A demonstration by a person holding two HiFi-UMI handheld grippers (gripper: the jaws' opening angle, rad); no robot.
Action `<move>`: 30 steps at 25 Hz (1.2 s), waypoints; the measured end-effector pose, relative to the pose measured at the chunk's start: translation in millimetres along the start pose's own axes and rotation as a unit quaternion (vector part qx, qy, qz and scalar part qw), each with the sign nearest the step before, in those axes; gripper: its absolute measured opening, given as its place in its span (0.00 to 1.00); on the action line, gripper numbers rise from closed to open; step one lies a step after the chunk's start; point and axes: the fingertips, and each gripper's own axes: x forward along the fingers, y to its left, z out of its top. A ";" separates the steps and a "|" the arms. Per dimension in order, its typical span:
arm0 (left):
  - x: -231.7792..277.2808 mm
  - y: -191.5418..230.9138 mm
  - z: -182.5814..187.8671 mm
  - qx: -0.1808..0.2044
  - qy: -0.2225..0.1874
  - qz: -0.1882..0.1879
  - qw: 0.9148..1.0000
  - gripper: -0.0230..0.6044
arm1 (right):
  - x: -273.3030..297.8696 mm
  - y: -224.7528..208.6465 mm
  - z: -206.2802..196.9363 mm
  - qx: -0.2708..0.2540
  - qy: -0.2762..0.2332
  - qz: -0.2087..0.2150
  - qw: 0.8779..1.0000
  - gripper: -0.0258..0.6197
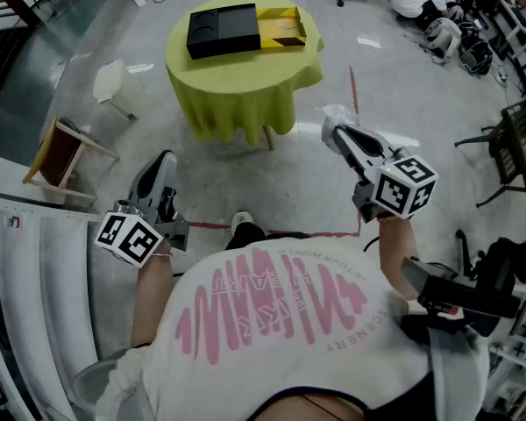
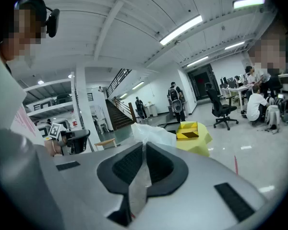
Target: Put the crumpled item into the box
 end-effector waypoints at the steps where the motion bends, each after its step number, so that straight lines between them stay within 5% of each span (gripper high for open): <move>1: 1.5 -0.6 -0.2 0.000 0.000 -0.001 1.000 0.05 | -0.1 -0.8 0.1 0.000 -0.001 0.000 1.000 0.07; 16: 29.3 -7.8 -10.7 0.004 0.016 -0.011 1.000 0.05 | -2.4 -24.3 -2.4 0.024 -0.013 -0.004 1.000 0.07; 30: 119.5 52.2 6.7 -0.008 0.024 -0.032 0.999 0.05 | 67.8 -75.6 28.5 0.040 -0.018 -0.025 0.999 0.07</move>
